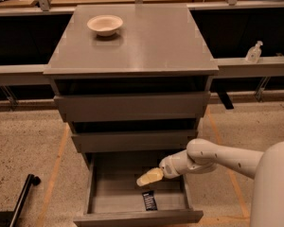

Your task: Pick rxbar blueberry from bottom drawer and place on counter

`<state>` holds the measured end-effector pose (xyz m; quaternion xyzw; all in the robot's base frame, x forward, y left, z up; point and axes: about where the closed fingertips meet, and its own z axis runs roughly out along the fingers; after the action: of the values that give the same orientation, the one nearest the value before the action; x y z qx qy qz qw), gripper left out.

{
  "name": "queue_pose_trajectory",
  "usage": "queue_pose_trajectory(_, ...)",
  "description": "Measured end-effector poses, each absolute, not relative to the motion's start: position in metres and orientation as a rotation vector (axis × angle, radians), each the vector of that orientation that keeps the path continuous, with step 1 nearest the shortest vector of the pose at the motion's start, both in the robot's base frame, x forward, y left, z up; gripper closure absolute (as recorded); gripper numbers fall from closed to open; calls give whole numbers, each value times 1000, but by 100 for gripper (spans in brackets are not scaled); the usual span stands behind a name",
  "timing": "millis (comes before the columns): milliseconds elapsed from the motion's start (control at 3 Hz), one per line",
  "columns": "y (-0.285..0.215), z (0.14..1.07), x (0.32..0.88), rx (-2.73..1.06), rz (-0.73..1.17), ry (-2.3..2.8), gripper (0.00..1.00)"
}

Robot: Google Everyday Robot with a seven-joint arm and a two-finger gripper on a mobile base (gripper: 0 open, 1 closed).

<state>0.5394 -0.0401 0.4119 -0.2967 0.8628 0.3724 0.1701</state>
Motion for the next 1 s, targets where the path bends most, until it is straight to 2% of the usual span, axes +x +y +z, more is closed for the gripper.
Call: queue_pose_trajectory(1000, -32, 378, 543, -853, 978, 2569, 0)
